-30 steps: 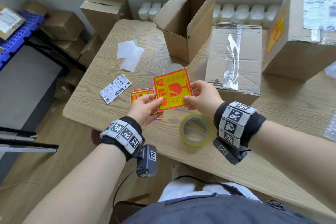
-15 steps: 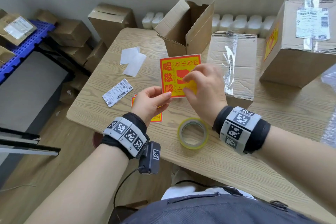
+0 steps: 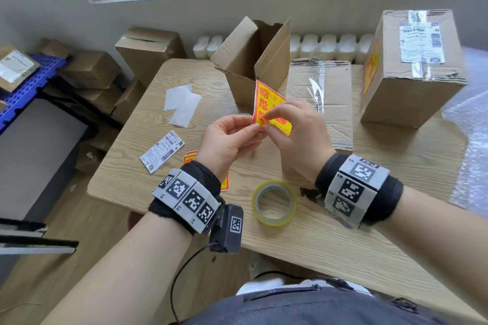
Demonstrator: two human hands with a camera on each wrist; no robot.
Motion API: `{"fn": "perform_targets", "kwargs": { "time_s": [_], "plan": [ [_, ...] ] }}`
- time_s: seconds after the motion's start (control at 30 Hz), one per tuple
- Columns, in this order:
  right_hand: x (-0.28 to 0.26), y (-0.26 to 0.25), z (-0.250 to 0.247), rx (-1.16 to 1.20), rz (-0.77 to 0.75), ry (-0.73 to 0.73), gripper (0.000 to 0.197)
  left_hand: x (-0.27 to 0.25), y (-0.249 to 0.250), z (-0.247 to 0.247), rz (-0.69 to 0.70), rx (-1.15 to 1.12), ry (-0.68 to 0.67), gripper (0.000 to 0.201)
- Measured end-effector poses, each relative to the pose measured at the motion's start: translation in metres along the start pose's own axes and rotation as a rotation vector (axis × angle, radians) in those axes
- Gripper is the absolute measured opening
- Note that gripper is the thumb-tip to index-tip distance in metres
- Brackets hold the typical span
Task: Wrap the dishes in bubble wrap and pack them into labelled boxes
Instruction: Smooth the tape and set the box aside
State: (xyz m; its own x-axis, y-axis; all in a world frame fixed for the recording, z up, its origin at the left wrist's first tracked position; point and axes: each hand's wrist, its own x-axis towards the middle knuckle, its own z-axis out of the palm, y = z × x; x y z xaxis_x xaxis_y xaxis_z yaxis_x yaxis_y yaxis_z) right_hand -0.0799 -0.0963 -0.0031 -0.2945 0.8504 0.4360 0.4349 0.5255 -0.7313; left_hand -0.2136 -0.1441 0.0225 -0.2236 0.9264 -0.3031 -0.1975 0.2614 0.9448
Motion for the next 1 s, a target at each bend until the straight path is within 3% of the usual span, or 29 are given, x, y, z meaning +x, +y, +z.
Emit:
{"fn": "perform_targets", "kwargs": {
  "time_s": [0.2,0.63,1.0],
  "plan": [
    [0.0,0.002,-0.011,0.072,-0.013,0.064,0.011,0.003,0.005,0.01,0.005,0.015,-0.052,0.004],
    [-0.003,0.001,-0.022,0.186,0.031,0.047,0.013,0.003,0.014,0.016,-0.037,0.067,-0.141,0.01],
    [-0.003,0.001,-0.021,0.2,0.054,0.034,0.016,-0.003,0.016,0.016,0.039,0.157,-0.121,0.011]
  ]
}}
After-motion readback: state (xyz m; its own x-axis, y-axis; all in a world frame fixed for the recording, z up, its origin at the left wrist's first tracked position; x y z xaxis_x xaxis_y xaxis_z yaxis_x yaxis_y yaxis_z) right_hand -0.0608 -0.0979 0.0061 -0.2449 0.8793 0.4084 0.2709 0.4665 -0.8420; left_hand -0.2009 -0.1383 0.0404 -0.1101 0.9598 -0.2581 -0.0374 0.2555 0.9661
